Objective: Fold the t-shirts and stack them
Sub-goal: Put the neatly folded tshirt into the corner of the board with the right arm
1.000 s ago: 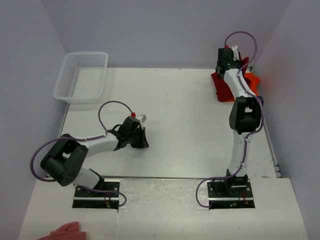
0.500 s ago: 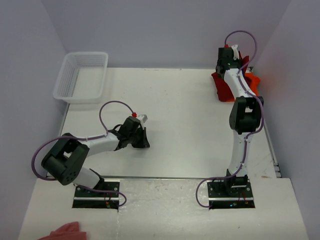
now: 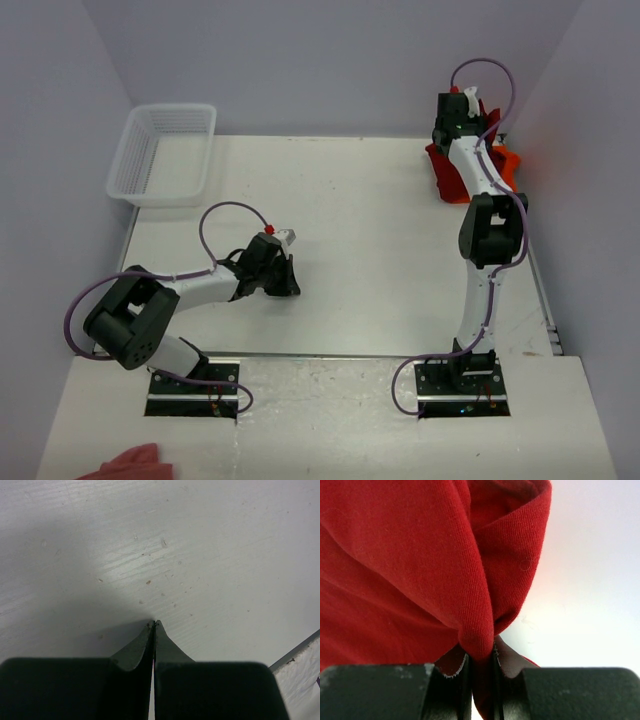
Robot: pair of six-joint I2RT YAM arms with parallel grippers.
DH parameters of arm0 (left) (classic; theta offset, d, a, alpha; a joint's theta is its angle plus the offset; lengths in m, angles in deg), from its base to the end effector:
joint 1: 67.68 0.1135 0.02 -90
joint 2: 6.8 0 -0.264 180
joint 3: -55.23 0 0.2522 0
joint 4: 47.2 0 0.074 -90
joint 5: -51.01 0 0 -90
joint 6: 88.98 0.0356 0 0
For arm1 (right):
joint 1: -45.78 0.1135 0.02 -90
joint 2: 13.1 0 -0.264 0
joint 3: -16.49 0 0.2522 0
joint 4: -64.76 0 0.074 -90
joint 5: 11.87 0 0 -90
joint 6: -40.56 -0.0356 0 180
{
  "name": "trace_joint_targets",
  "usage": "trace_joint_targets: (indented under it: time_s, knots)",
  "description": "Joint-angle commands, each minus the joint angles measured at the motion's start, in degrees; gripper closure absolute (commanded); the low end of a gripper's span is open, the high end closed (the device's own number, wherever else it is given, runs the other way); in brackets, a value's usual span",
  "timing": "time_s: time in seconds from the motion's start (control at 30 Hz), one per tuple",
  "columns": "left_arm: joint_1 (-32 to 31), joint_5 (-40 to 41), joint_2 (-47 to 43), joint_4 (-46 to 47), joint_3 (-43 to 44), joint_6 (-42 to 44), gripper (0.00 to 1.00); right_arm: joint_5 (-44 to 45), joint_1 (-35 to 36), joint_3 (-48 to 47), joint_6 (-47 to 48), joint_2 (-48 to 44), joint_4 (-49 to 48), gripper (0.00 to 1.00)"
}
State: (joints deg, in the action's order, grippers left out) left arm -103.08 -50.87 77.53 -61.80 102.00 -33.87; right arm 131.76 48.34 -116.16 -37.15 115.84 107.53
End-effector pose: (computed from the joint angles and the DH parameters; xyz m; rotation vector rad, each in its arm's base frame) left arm 0.2082 -0.1569 0.1365 0.1051 2.6193 -0.7398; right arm 0.5122 -0.0058 0.2752 0.2288 2.1367 -1.1366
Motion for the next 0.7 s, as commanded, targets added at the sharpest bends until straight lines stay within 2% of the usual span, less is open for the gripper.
trace_joint_targets:
  time_s: [0.0, 0.4, 0.67]
  knots:
    - [-0.5, 2.6, 2.1, -4.8, -1.4, 1.5, 1.0, 4.3, -0.9, -2.8, 0.5, -3.6, -2.9, 1.0]
    - [-0.5, 2.1, 2.4, -4.6, -1.7, 1.6, 1.0, 3.7, -2.2, -2.7, 0.1, -0.8, -2.6, 1.0]
    - [-0.5, 1.8, 2.6, -4.7, -2.0, 1.7, 1.0, 2.6, -4.3, -4.2, -0.5, 4.3, -1.1, 1.0]
